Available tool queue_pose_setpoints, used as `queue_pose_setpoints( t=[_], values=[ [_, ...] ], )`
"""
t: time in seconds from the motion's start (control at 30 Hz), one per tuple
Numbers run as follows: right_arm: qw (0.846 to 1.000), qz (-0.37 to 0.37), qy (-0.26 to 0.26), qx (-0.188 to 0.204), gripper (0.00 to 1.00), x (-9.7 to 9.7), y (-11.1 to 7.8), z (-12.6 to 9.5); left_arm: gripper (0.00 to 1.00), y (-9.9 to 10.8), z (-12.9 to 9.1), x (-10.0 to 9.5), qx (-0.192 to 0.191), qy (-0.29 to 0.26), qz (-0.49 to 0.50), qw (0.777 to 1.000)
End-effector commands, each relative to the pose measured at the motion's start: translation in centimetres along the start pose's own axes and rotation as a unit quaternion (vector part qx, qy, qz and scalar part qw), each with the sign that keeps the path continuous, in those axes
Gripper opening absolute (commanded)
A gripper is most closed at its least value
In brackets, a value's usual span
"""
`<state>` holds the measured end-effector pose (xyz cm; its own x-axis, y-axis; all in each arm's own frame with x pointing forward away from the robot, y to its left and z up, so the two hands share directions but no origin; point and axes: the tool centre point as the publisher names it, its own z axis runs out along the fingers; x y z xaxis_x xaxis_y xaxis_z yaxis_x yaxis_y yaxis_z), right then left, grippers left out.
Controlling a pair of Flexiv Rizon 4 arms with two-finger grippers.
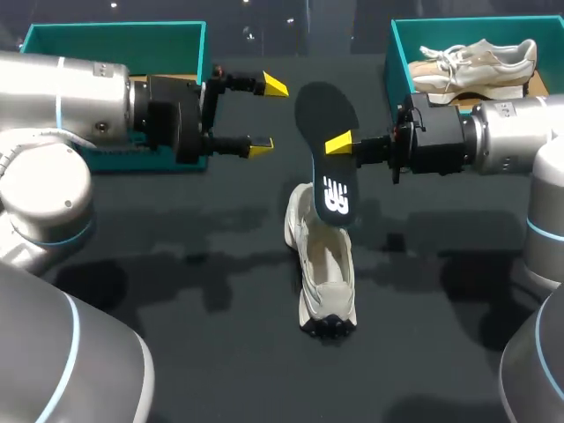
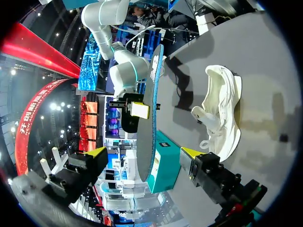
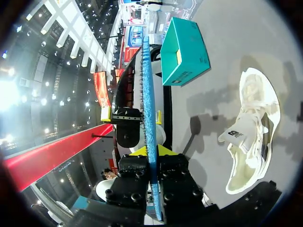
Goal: Take the shoe out of the shoebox, open the shoe tongue, remove and reinsert the insole, then place the shoe into the shoebox
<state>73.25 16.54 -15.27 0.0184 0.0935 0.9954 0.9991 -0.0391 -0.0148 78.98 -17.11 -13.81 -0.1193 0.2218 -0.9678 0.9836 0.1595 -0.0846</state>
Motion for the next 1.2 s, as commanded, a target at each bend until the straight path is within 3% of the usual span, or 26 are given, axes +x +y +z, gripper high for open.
queue_pose_setpoints(
  t=[0.03, 0.1, 0.2, 0.27, 0.33, 0.37, 0.5, 0.77, 1.0, 1.2],
  values=[
    [1.0, 0.0, 0.009, -0.008, 0.0, -0.2, -0.7, 0.5, 1.0, -0.4, 0.8, 0.8, -0.003, -0.078, 0.002, 0.997],
    [1.0, 0.003, 0.014, -0.008, 0.0, -0.3, -0.8, 0.7, 0.98, -0.5, 1.2, 1.0, 0.003, -0.086, -0.001, 0.996],
    [1.0, 0.008, 0.021, -0.007, 0.0, -0.4, -0.8, 1.0, 0.78, -0.8, 1.7, 1.2, 0.008, -0.092, -0.004, 0.996],
    [1.0, 0.009, 0.024, -0.005, 0.0, -0.6, -0.8, 1.2, 0.74, -1.0, 2.0, 1.3, 0.013, -0.094, -0.005, 0.995],
    [1.0, 0.01, 0.029, -0.004, 0.0, -0.7, -0.8, 1.4, 0.56, -1.2, 2.2, 1.3, 0.016, -0.096, -0.007, 0.995],
    [0.999, 0.009, 0.031, -0.003, 0.0, -0.7, -0.8, 1.5, 0.53, -1.2, 2.3, 1.3, 0.021, -0.098, -0.007, 0.995],
    [0.999, 0.008, 0.037, -0.002, 0.0, -0.8, -0.8, 1.7, 0.56, -1.6, 2.9, 1.5, 0.029, -0.101, -0.01, 0.994],
    [0.999, 0.009, 0.041, 0.0, 0.0, -0.8, -0.8, 2.1, 0.48, -1.9, 4.0, 2.0, 0.033, -0.101, -0.006, 0.994],
    [0.999, 0.015, 0.044, -0.002, 0.0, -0.8, -0.9, 2.5, 0.47, -2.0, 4.6, 2.3, 0.03, -0.105, -0.003, 0.994],
    [0.999, 0.018, 0.045, -0.001, 0.0, -0.9, -0.9, 2.7, 0.39, -2.1, 5.1, 2.3, 0.026, -0.105, 0.006, 0.994]
  ],
)
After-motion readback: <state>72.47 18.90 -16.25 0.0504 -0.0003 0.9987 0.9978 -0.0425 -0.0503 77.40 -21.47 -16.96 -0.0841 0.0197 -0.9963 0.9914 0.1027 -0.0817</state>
